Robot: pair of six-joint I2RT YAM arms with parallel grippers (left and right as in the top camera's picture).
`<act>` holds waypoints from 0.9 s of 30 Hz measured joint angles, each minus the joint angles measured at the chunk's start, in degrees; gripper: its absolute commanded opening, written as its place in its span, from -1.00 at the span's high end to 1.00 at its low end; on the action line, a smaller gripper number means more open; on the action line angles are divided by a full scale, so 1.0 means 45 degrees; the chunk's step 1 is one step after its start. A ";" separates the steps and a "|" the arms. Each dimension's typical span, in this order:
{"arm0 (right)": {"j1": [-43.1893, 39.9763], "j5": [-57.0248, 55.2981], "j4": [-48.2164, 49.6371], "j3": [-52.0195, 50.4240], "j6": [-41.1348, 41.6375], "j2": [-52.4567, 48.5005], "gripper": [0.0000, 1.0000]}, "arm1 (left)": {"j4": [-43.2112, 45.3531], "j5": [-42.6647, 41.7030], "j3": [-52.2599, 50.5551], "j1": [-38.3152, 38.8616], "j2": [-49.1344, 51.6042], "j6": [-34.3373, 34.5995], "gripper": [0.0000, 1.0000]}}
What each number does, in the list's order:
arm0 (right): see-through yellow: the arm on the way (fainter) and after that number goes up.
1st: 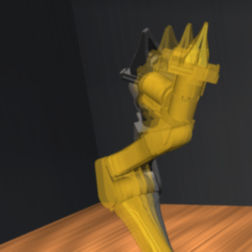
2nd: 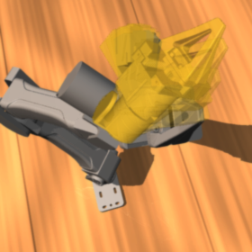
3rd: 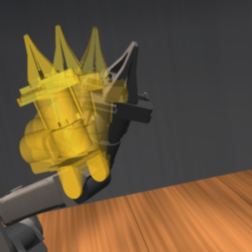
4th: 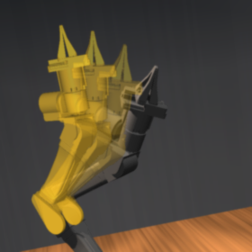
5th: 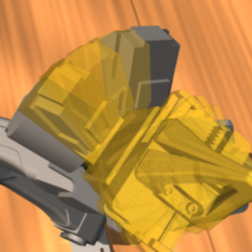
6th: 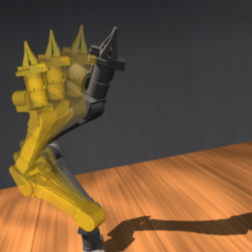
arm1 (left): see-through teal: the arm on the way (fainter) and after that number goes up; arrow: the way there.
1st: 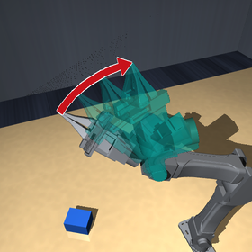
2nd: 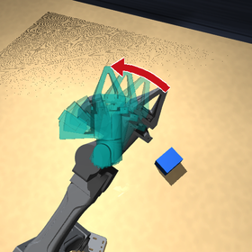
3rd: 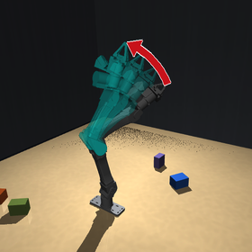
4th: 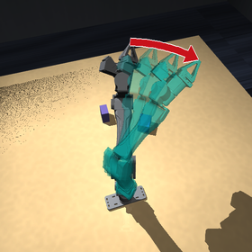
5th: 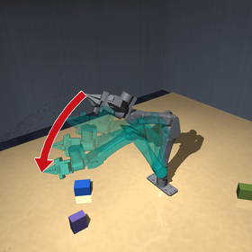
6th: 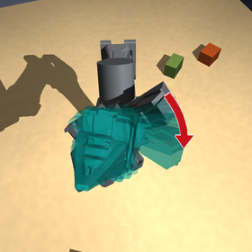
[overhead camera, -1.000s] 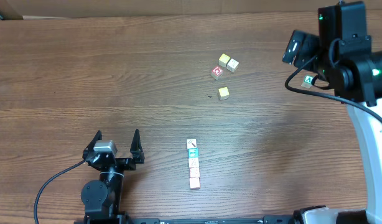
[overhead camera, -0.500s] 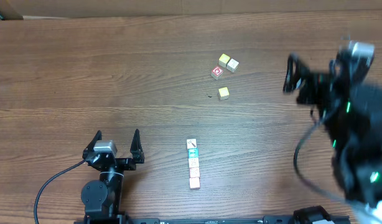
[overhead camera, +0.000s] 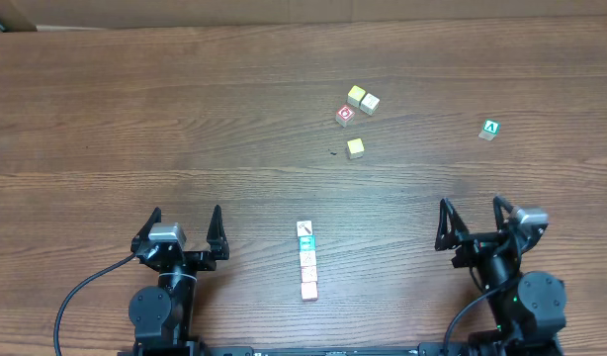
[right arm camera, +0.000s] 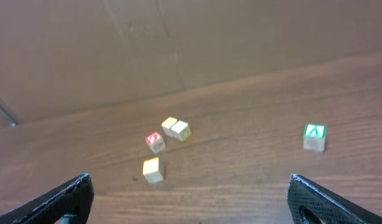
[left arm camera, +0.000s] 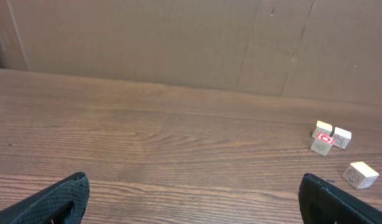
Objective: Flip 5 blocks
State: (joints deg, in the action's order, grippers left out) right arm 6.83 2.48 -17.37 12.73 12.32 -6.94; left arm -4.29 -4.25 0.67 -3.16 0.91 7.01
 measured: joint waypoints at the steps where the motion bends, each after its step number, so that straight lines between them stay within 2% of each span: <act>1: -0.0063 0.0121 0.0010 -0.0291 0.0015 0.0301 -1.00 | 0.0000 0.0000 0.0000 0.0000 0.0000 0.0005 -1.00; 6: -0.0107 0.0534 0.0321 -0.1190 -0.0034 0.1341 -1.00 | 0.0000 0.0000 0.0000 0.0000 0.0000 0.0000 -1.00; 12: -0.0107 0.0743 0.0821 -0.1846 -0.0248 0.1355 -1.00 | 0.0000 0.0000 0.0000 0.0000 0.0000 0.0000 -1.00; 27: -0.0107 0.0826 0.0884 -0.1894 -0.1598 0.1355 -1.00 | 0.0000 0.0000 0.0000 0.0000 0.0000 0.0005 -0.99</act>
State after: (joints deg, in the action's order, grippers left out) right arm 6.35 6.20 -13.39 4.21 5.13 -0.84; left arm -4.29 -4.25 0.67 -3.16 0.91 7.03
